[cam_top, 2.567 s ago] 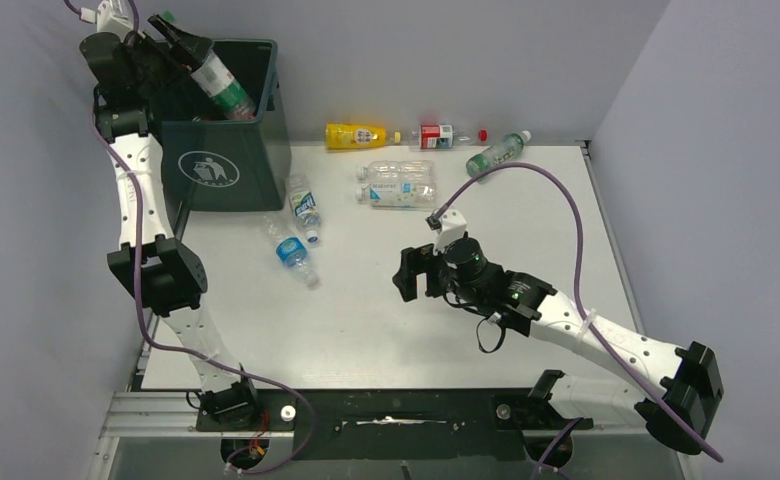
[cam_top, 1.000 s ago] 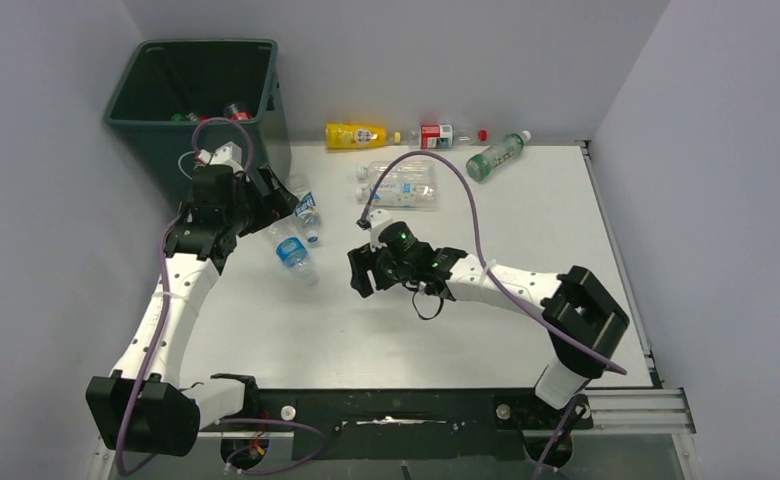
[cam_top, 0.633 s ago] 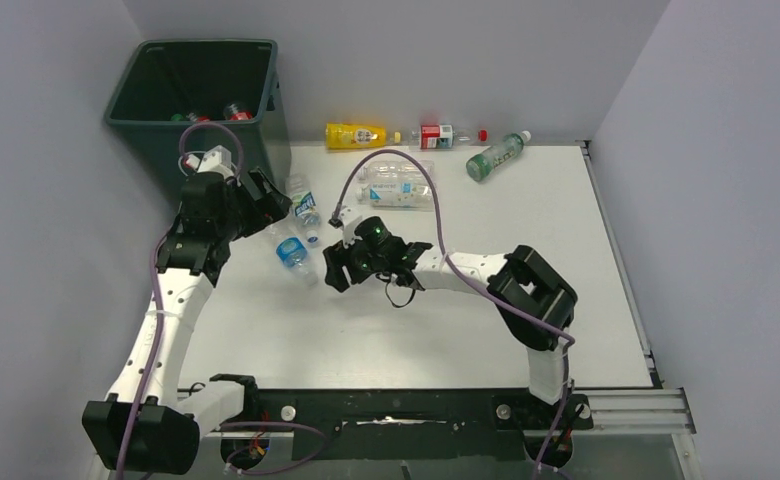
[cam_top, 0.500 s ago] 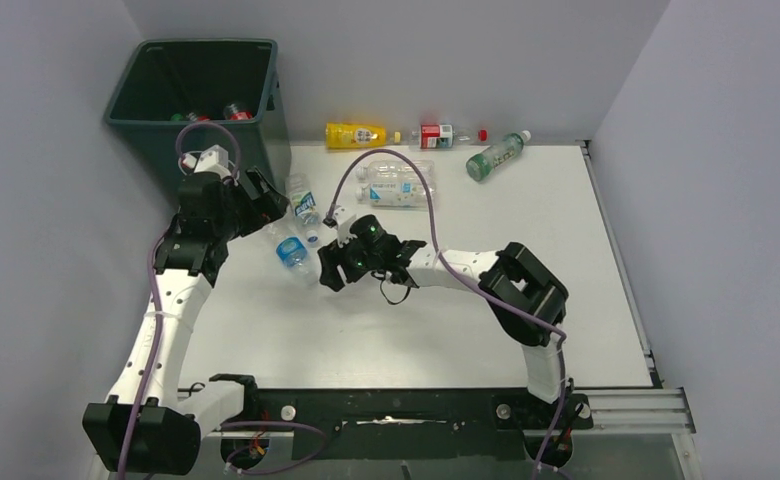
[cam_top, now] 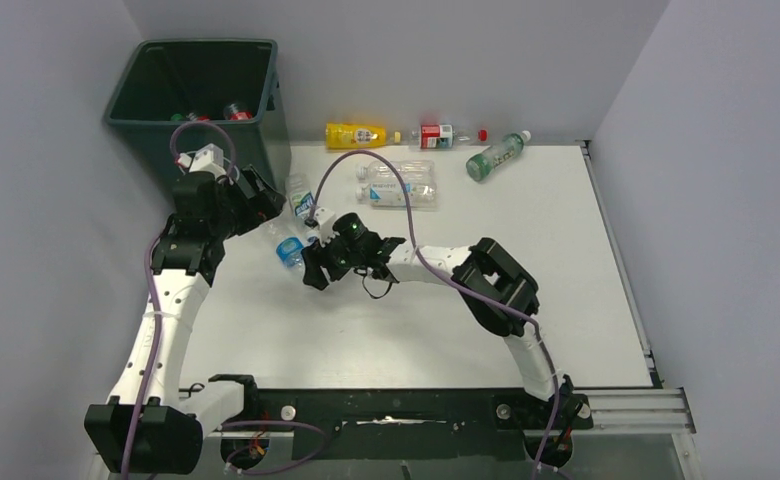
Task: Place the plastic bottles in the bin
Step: Pick up the plastic bottle at the center of the board.
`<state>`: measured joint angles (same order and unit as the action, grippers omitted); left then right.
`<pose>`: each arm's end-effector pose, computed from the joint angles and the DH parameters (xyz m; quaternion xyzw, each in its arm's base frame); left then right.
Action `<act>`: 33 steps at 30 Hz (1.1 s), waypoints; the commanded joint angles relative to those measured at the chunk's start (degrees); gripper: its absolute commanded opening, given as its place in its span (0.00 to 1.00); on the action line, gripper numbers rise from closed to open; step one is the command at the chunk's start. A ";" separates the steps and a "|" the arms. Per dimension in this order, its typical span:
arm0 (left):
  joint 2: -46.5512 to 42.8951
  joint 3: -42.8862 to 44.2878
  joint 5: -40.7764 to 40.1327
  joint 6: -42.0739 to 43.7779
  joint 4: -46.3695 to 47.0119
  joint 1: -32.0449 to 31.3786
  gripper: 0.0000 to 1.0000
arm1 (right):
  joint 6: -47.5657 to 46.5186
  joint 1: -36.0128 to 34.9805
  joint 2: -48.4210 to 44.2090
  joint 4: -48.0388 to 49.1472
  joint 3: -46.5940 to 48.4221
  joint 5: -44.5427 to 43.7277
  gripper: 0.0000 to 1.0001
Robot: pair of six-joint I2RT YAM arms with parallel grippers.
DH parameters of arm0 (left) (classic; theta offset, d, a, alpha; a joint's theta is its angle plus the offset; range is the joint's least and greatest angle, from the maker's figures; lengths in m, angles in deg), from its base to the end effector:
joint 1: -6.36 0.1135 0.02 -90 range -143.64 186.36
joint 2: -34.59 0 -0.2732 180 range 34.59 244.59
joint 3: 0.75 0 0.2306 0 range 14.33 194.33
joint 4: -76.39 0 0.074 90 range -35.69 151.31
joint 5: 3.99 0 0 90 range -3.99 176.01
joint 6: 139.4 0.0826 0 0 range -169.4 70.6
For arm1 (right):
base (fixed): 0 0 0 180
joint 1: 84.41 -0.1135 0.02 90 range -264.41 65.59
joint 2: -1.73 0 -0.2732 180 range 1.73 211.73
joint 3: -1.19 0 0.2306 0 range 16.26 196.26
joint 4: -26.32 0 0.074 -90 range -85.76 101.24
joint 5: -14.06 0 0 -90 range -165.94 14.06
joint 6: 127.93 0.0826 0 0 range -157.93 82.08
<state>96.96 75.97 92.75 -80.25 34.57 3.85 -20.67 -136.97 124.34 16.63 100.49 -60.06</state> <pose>0.2545 -0.0209 0.3407 -0.1793 0.8348 -0.1968 0.4819 0.2907 0.4169 0.1688 -0.3267 0.8094 0.3700 0.3181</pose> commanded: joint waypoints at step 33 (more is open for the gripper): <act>1.21 2.43 8.89 3.49 1.95 1.36 0.87 | -0.41 -2.50 -28.10 -6.67 -24.04 -13.07 0.28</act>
<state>98.30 77.79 98.59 -76.14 33.78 4.97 -21.24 -139.02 108.36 10.01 82.00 -67.42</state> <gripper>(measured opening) 0.865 0.383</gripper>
